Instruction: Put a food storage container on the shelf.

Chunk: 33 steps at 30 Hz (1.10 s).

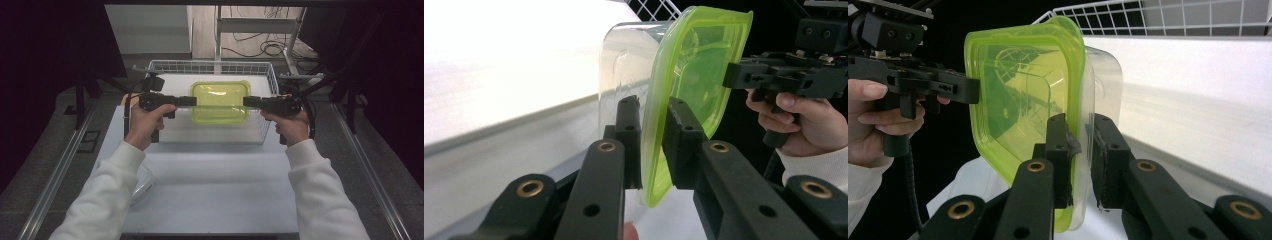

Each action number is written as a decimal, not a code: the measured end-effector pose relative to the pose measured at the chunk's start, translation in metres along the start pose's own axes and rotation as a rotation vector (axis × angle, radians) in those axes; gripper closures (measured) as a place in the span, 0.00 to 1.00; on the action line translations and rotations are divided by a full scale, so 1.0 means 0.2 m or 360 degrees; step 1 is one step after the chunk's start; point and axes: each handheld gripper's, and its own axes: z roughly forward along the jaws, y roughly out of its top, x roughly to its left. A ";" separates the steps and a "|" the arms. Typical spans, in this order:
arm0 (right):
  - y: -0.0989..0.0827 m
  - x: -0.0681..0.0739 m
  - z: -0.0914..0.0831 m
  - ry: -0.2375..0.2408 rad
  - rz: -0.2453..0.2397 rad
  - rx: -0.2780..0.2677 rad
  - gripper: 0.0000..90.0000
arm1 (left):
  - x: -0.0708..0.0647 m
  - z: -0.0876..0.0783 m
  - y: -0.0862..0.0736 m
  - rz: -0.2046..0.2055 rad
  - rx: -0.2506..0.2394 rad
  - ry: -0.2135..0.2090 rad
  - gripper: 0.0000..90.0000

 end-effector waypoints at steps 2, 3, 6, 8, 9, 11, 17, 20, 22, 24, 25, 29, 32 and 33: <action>0.02 0.00 0.00 0.0002 -0.0001 -0.0006 0.88 | 0.00 0.00 0.02 0.0000 -0.0005 0.0009 0.88; 0.03 -0.01 0.01 0.0006 0.0005 -0.0004 0.88 | 0.00 0.00 0.03 0.0002 -0.0008 0.0013 0.88; 0.05 -0.01 0.02 0.0006 0.0011 -0.0020 0.88 | 0.01 0.00 0.04 -0.0004 -0.0034 0.0028 0.88; 0.05 -0.02 0.02 0.0000 0.0008 -0.0027 0.88 | 0.01 0.00 0.05 -0.0003 -0.0029 0.0032 0.88; 0.05 -0.02 0.02 0.0005 0.0012 -0.0023 0.88 | 0.02 0.01 0.05 -0.0009 -0.0028 0.0030 0.88; 0.06 -0.03 0.03 0.0009 0.0015 -0.0025 0.88 | 0.02 0.01 0.06 -0.0011 -0.0031 0.0038 0.88; 0.09 -0.05 0.06 -0.0001 0.0051 -0.0030 0.88 | 0.05 0.02 0.11 -0.0031 -0.0020 0.0045 0.88; 0.11 -0.07 0.08 -0.0012 0.0071 -0.0012 0.88 | 0.08 0.03 0.14 -0.0054 -0.0011 0.0044 0.88; 0.13 -0.08 0.10 -0.0020 0.0079 -0.0004 0.88 | 0.10 0.04 0.16 -0.0065 -0.0008 0.0049 0.88; 0.16 -0.10 0.12 -0.0023 0.0089 0.0009 0.88 | 0.11 0.04 0.18 -0.0075 -0.0010 0.0048 0.88; 0.17 -0.10 0.12 -0.0023 0.0093 0.0013 0.88 | 0.12 0.04 0.19 -0.0081 -0.0006 0.0048 0.88; 0.20 -0.11 0.15 -0.0032 0.0114 0.0045 0.88 | 0.15 0.05 0.21 -0.0122 -0.0007 0.0053 0.89; 0.21 -0.13 0.17 -0.0041 0.0142 0.0065 0.88 | 0.17 0.06 0.22 -0.0143 -0.0009 0.0060 0.89; 0.22 -0.13 0.18 -0.0046 0.0150 0.0071 0.88 | 0.18 0.07 0.22 -0.0153 -0.0011 0.0060 0.89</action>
